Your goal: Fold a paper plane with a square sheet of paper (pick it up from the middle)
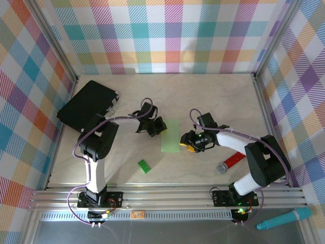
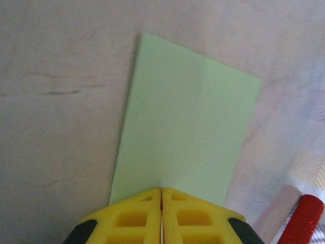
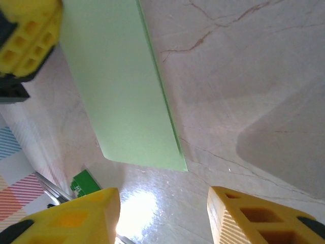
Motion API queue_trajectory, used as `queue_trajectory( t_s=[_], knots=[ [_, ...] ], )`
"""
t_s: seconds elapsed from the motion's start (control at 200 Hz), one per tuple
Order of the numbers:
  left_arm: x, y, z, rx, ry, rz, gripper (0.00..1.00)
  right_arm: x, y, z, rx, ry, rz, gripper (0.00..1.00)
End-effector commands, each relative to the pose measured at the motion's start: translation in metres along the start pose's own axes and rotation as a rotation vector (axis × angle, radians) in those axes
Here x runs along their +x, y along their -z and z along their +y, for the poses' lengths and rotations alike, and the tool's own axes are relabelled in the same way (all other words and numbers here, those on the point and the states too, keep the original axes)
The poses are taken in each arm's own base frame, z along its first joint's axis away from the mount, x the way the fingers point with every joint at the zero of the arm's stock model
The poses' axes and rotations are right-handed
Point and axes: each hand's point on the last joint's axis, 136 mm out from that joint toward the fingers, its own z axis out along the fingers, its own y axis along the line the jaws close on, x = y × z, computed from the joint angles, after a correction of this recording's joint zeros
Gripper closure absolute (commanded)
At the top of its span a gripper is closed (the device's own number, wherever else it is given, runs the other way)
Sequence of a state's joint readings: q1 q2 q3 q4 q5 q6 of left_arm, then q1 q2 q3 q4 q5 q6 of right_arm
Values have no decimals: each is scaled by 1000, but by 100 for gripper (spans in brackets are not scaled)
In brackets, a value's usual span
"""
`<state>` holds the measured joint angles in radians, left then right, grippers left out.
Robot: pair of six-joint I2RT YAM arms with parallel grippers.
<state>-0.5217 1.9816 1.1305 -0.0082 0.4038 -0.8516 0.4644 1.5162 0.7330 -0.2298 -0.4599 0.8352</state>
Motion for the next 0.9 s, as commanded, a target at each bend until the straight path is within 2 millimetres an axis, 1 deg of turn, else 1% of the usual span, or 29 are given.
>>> queue_trajectory(
  t_s=[0.0, 0.16, 0.285, 0.405, 0.69, 0.755, 0.895],
  knots=[
    [0, -2, 14, -51, 55, 3, 92, 0, 2, 6, -43, -17, -7, 52],
    [9, -6, 37, -121, 109, 20, 93, 1, -3, 5, -51, -35, 13, 53],
    [13, -8, 46, -152, 133, 25, 93, 4, -10, 4, -65, -49, 42, 54],
    [13, -8, 49, -164, 140, 27, 94, 6, -14, 4, -75, -48, 67, 56],
    [16, -7, 50, -175, 132, 41, 94, 4, -25, -1, -59, -11, 88, 69],
    [16, -7, 49, -172, 128, 44, 94, 4, -26, -5, -42, -15, 83, 70],
    [19, -6, 50, -165, 123, 50, 94, 5, -25, -5, -39, -2, 84, 71]
  ],
)
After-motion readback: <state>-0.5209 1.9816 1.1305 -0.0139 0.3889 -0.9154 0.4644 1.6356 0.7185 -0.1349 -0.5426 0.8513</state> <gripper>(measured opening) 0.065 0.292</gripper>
